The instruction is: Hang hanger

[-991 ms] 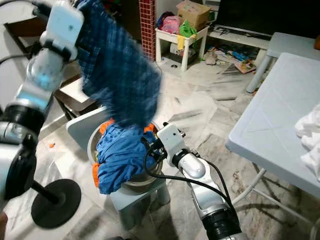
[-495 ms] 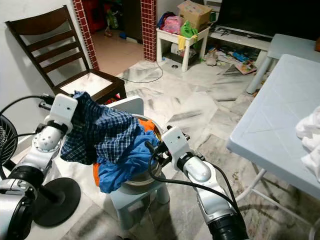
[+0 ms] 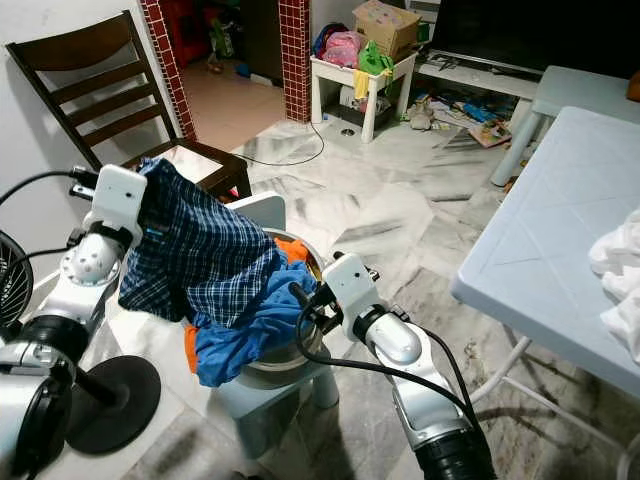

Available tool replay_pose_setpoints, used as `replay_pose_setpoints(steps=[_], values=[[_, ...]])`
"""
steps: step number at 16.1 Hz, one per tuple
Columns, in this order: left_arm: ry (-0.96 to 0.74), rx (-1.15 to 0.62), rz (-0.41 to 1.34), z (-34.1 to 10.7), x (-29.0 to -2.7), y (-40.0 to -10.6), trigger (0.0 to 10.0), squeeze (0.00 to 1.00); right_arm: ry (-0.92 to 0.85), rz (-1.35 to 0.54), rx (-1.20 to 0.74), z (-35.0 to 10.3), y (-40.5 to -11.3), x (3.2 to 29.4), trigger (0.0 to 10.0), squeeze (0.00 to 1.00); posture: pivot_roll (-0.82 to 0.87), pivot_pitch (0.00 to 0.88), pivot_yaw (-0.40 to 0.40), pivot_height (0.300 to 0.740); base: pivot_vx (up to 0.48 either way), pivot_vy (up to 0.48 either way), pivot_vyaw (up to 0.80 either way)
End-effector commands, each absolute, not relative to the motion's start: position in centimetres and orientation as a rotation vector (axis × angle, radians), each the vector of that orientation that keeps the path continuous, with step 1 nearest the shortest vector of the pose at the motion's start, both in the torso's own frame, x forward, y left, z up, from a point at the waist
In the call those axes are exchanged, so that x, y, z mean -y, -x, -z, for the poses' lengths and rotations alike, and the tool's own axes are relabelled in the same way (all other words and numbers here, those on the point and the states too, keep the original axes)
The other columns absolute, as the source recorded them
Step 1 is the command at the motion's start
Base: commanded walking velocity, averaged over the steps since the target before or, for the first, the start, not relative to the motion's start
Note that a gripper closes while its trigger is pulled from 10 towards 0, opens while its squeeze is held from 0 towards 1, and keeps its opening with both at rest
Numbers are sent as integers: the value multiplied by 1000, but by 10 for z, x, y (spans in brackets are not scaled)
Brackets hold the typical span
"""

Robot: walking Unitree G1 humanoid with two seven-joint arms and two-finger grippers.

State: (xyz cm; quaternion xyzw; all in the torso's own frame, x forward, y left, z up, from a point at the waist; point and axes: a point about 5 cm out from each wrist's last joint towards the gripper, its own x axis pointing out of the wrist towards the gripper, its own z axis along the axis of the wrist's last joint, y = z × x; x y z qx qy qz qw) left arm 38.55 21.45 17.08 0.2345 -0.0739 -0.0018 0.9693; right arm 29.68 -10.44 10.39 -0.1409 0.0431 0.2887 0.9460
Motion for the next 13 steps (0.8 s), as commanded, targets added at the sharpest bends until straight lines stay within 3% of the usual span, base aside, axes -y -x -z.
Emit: replay_pose_setpoints(steps=[1, 4, 8, 11, 13], values=[[-485, 214, 3, -204, -212, -397, 10000, 0, 281, -575, -75, -108, -299, 105, 10000, 0, -78, 4, 66, 740, 0, 0, 0], [-493, 335, 68, -272, -173, -417, 10000, 0, 266, -558, -70, -108, -297, 102, 10000, 0, -77, 1, 86, 740, 0, 0, 0], [-464, 425, 126, -300, -146, -419, 10000, 0, 272, -540, -70, -108, -298, 106, 10000, 0, -91, 3, 99, 740, 0, 0, 0], [-450, 435, 98, -291, -153, -417, 10000, 0, 271, -535, -69, -108, -297, 107, 10000, 0, -94, 12, 98, 740, 0, 0, 0], [-389, 390, 28, -265, -174, -413, 10000, 0, 270, -545, -74, -107, -293, 106, 10000, 0, -96, 19, 90, 740, 0, 0, 0]])
